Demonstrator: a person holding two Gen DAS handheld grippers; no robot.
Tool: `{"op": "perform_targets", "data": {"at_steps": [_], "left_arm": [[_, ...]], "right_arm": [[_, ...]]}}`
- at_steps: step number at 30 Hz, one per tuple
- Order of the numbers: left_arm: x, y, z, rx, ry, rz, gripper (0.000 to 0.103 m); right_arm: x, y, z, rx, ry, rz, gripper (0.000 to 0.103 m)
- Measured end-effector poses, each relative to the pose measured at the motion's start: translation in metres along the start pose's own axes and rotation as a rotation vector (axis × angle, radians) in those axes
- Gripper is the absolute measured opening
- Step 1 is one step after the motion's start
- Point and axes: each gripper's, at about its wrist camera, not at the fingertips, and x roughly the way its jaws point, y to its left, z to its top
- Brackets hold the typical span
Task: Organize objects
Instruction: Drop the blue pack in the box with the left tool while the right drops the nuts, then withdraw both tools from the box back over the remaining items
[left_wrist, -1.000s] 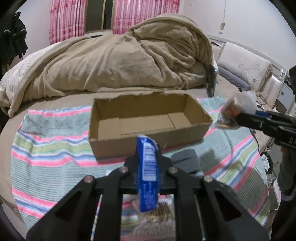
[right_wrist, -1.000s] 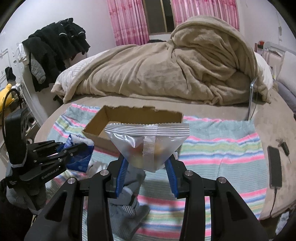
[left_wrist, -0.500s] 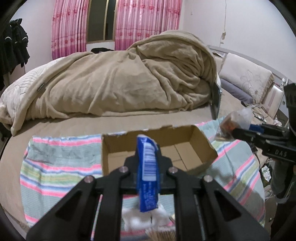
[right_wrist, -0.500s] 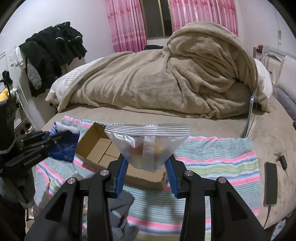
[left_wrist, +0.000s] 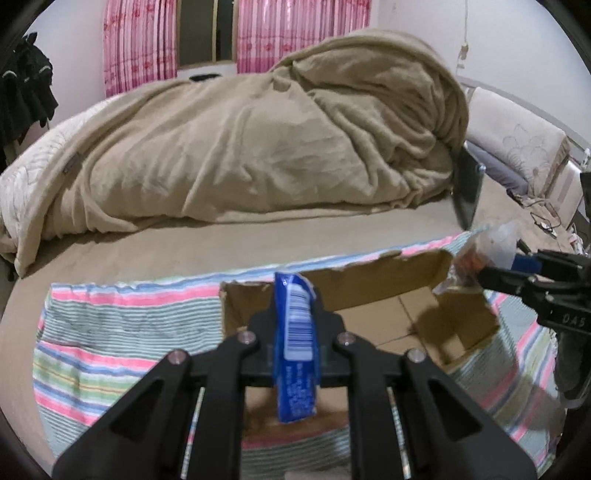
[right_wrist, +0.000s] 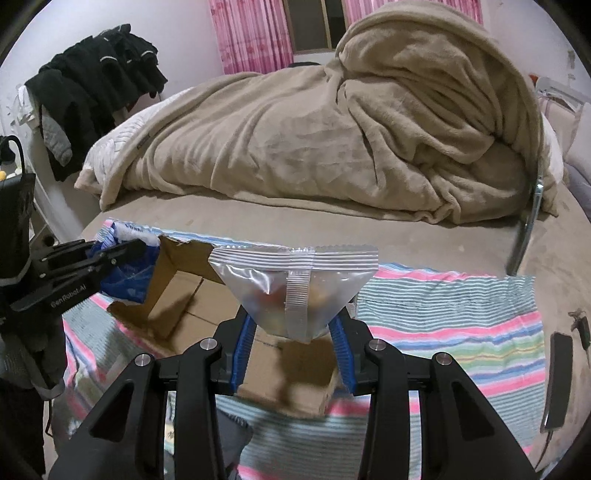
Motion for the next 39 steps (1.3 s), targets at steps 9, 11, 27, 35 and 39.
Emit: {"op": "perform_targets", "data": {"at_steps": [9,11,27,35,39], "left_arm": [[0.04,0.007,-0.013,-0.03,0.091,-0.014,0.019],[0.044,0.008,-0.015,-0.037,0.101,-0.017,0.022],[0.004,0.008,-0.028,-0.044,0.102,-0.015,0.046],[-0.043,-0.003,-0.037,-0.051,0.045,-0.024,0.069],[-0.064,-0.013,-0.043,-0.039,0.035,-0.037,0.07]], "right_arm": [[0.042,0.008,-0.008,-0.012,0.069,-0.006,0.042],[0.048,0.009,-0.012,-0.01,0.088,-0.01,0.042],[0.011,0.023,-0.028,0.013,0.086,0.012,0.055],[-0.029,0.035,-0.034,0.003,0.036,0.021,0.061],[-0.049,0.04,-0.039,0.002,0.015,0.028,0.064]]}}
